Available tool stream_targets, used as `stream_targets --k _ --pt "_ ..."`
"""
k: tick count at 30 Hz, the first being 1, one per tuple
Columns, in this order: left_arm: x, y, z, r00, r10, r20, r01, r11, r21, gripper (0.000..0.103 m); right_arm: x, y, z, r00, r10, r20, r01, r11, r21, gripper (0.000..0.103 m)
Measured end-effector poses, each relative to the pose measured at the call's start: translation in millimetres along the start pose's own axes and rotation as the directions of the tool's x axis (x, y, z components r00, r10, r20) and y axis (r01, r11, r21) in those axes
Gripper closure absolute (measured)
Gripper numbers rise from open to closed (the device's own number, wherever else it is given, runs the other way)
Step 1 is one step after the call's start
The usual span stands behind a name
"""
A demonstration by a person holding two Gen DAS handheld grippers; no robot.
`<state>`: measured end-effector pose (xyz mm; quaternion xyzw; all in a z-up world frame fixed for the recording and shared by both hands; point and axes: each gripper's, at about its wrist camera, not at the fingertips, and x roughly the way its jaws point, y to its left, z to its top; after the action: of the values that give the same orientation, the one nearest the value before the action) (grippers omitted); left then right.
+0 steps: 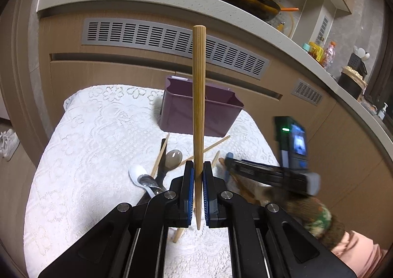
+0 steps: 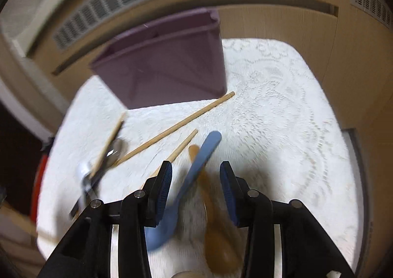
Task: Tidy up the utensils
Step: 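Lift the blue spoon with the right tool while the left tool holds the chopstick upright, then lower the chopstick and blue spoon into the purple caddy and open both tools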
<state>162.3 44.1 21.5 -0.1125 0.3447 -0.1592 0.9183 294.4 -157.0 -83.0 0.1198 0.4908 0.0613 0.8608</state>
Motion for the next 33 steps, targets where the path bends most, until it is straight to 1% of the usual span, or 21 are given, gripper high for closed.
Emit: stream_targets --k 2,4,5,6,7,10,12,14,18,20,23,28,31,33 --pt "1.5 3.4 -0.4 1.0 0.001 -0.004 -0.001 1.0 -0.001 0.096 19.5 10.7 1.9 0.999 -0.04 -0.036 0.039 0.999 -0.031 0.065" --pt "3.0 7.9 -1.2 1.0 0.001 -0.007 -0.001 1.0 -0.008 0.096 23.0 18.3 0.8 0.999 -0.038 -0.007 0.038 0.997 -0.064 0.067" --pt "3.2 9.2 -1.6 1.0 0.001 -0.008 -0.001 1.0 -0.012 0.096 22.6 20.9 1.1 0.999 -0.041 -0.001 0.041 0.995 -0.087 0.074" --pt "3.6 10.4 -2.2 1.0 0.001 -0.009 -0.002 1.0 -0.016 0.096 21.3 22.4 0.7 0.999 -0.04 -0.006 0.039 0.994 -0.105 0.086" --pt "4.0 11.9 -2.6 1.0 0.001 -0.01 -0.002 1.0 -0.019 0.096 17.9 21.4 -0.6 1.0 -0.025 -0.017 0.023 0.994 -0.111 0.092" --pt "3.9 13.6 -4.9 1.0 0.001 -0.014 -0.002 1.0 -0.023 0.096 -7.2 15.3 -5.7 1.0 0.029 0.008 -0.028 0.994 -0.103 0.093" --pt "3.0 12.6 -6.0 1.0 0.0 -0.013 0.0 1.0 -0.021 0.096 -33.9 13.2 -10.0 0.996 0.073 0.045 -0.068 0.991 -0.115 0.093" --pt "1.7 10.3 -6.9 1.0 -0.004 -0.012 0.004 1.0 -0.022 0.096 -68.4 13.3 -16.9 0.989 0.118 0.092 -0.103 0.983 -0.153 0.094" --pt "-0.2 4.6 -8.6 1.0 -0.013 -0.009 0.013 1.0 -0.02 0.096 -118.5 13.5 -27.4 0.971 0.193 0.14 -0.163 0.966 -0.199 0.098" --pt "0.2 1.4 -8.8 1.0 -0.015 -0.008 0.014 1.0 -0.019 0.096 -140.6 17.7 -30.4 0.961 0.213 0.178 -0.171 0.959 -0.226 0.098" --pt "2.8 -4.3 -7.7 1.0 -0.017 -0.013 0.017 1.0 -0.012 0.096 -161.2 19.5 -29.7 0.945 0.237 0.224 -0.182 0.954 -0.24 0.098" --pt "4.6 -12.0 -1.9 1.0 -0.022 -0.009 0.022 1.0 0.007 0.096 -177.5 13.0 -18.8 0.933 0.253 0.256 -0.192 0.951 -0.241 0.098" --pt "2.8 -15.6 10.3 0.999 -0.041 0.007 0.041 0.999 0.023 0.096 -190.2 14.9 -13.5 0.924 0.254 0.285 -0.177 0.946 -0.271 0.098" --pt "1.6 -18.2 24.0 0.998 -0.062 0.02 0.061 0.997 0.037 0.096 -197.4 16.8 -7.0 0.919 0.259 0.298 -0.173 0.943 -0.284 0.098"
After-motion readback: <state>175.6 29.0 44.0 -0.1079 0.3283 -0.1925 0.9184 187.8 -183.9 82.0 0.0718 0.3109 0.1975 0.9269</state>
